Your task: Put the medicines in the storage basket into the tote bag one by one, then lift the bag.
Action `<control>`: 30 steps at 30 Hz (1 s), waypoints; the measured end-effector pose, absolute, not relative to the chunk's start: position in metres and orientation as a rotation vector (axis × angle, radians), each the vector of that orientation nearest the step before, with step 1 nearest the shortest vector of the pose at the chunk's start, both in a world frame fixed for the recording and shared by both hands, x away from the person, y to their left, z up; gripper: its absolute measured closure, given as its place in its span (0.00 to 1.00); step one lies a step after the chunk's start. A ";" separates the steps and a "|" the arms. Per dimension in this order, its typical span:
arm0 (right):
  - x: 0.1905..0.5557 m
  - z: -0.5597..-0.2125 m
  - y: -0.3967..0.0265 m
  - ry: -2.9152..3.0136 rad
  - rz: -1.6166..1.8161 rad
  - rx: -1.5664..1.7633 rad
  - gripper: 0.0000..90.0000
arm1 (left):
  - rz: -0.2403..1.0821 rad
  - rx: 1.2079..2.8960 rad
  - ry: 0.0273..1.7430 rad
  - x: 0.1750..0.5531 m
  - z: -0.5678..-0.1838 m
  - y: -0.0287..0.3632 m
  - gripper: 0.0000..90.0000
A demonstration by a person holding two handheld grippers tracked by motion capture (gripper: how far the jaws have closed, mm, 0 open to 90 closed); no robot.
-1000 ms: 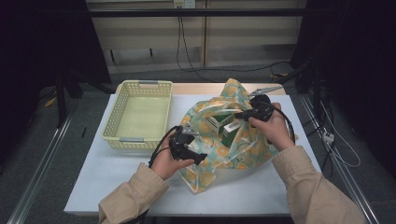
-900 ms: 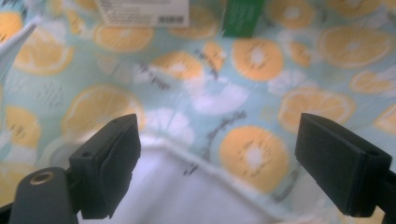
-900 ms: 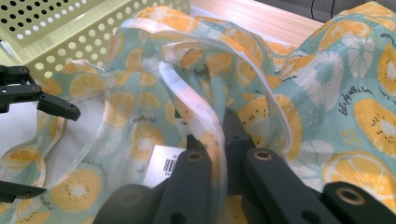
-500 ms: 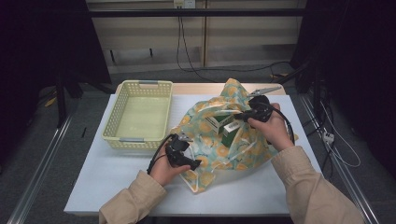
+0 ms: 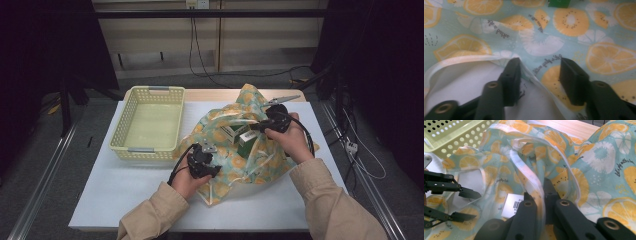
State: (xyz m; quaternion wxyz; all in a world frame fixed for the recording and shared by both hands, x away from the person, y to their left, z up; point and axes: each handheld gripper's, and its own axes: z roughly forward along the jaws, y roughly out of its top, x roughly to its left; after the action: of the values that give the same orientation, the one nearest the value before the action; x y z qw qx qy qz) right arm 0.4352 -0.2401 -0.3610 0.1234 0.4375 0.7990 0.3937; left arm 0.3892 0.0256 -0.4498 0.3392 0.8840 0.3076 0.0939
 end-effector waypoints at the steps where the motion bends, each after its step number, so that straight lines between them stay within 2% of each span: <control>1: 0.435 -0.361 -0.240 2.331 1.148 1.280 1.00 | 0.238 2.297 0.805 0.389 -0.450 0.026 0.67; 2: 0.435 -0.361 -0.240 2.329 1.146 1.282 1.00 | 0.212 2.285 0.800 0.390 -0.450 0.026 0.74; 3: 0.435 -0.361 -0.241 2.328 1.151 1.284 1.00 | 0.198 2.278 0.798 0.389 -0.450 0.025 0.86; 8: 0.434 -0.361 -0.243 2.324 1.156 1.281 1.00 | 0.164 2.289 0.797 0.389 -0.450 0.021 0.99; 13: 0.433 -0.361 -0.245 2.323 1.158 1.281 1.00 | 0.121 2.275 0.828 0.394 -0.445 0.024 1.00; 19: 0.433 -0.358 -0.247 2.317 1.167 1.280 1.00 | 0.085 2.235 0.835 0.405 -0.410 0.034 1.00; 22: 0.433 -0.356 -0.248 2.309 1.173 1.288 1.00 | 0.133 2.226 0.830 0.410 -0.390 0.036 1.00; 30: 0.436 -0.337 -0.253 2.281 1.176 1.272 1.00 | 0.156 2.181 0.805 0.424 -0.345 0.034 1.00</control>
State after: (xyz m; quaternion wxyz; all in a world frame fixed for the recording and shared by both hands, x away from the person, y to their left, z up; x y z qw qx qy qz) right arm 0.4363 -0.2531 -0.3373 0.1383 0.4400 0.7886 0.4067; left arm 0.4241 0.0344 -0.3452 0.3948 0.8599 0.3175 0.0617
